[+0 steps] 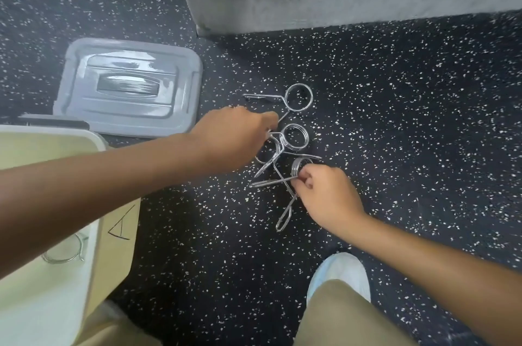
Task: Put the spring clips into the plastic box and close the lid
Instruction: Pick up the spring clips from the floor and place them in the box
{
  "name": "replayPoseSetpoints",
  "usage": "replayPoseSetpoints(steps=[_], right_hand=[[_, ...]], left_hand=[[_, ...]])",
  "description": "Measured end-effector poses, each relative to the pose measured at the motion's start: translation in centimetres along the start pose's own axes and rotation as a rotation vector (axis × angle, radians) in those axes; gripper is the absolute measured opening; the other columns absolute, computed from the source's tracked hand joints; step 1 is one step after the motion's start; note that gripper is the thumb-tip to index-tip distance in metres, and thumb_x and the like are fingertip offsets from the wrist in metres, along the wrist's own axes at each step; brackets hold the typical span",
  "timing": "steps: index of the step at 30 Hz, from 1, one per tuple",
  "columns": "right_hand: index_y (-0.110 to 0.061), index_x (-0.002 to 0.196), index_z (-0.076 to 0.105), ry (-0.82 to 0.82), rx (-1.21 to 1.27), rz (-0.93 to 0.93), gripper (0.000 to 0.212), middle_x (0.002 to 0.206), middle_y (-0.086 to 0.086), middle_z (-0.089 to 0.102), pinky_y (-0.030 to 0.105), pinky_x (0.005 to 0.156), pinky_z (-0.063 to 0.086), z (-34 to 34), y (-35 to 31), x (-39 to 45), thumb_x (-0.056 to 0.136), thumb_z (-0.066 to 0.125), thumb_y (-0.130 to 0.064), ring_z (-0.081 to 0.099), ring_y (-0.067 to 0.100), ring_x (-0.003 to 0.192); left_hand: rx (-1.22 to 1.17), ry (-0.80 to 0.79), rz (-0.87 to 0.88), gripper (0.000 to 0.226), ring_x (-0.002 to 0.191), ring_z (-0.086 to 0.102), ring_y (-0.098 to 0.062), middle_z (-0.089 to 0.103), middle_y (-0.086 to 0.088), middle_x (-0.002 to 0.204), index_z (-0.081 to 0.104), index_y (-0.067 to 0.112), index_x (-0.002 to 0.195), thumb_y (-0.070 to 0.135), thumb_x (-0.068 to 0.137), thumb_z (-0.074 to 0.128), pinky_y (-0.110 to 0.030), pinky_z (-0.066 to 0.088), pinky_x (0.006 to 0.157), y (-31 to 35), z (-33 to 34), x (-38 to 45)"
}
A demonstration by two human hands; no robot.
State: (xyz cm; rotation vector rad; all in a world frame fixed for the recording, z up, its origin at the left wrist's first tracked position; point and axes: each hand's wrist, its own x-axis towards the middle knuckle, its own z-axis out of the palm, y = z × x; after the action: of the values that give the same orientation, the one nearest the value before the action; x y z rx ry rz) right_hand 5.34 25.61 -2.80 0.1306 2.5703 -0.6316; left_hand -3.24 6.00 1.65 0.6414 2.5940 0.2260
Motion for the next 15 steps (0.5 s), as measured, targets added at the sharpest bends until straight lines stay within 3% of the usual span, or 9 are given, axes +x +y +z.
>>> replayPoseSetpoints(steps=[6,9,15], right_hand=[[-0.023,0.066,0.058,0.016,0.198,0.009,0.031,0.044,-0.008,0.046,0.032,0.05,0.041,-0.2,3.0,-2.0,0.095,0.067,-0.028,0.038,0.009,0.042],[-0.023,0.066,0.058,0.002,0.289,0.016,0.03,0.047,-0.008,0.046,0.023,0.048,0.032,-0.4,4.2,-2.6,0.095,0.067,-0.024,0.036,0.009,0.044],[-0.02,0.075,0.064,-0.009,0.462,0.065,0.022,0.058,0.005,0.057,0.037,0.057,0.048,-1.0,5.7,-2.9,0.096,0.066,-0.023,0.047,0.011,0.05]], left_hand=[[0.103,-0.122,0.032,0.034,0.087,0.066,-0.037,0.071,-0.013,0.099,0.05,0.026,0.136,0.03,0.105,0.037,-0.04,0.05,0.068,1.6,2.4,3.3],[0.184,-0.142,0.04,0.026,0.075,0.058,-0.034,0.067,-0.009,0.092,0.054,0.02,0.127,0.024,0.104,0.04,-0.038,0.042,0.062,2.7,3.9,4.6],[0.273,-0.138,0.068,0.016,0.084,0.068,-0.035,0.071,-0.008,0.096,0.056,0.014,0.114,0.019,0.102,0.047,-0.036,0.038,0.058,3.4,5.8,5.6]])
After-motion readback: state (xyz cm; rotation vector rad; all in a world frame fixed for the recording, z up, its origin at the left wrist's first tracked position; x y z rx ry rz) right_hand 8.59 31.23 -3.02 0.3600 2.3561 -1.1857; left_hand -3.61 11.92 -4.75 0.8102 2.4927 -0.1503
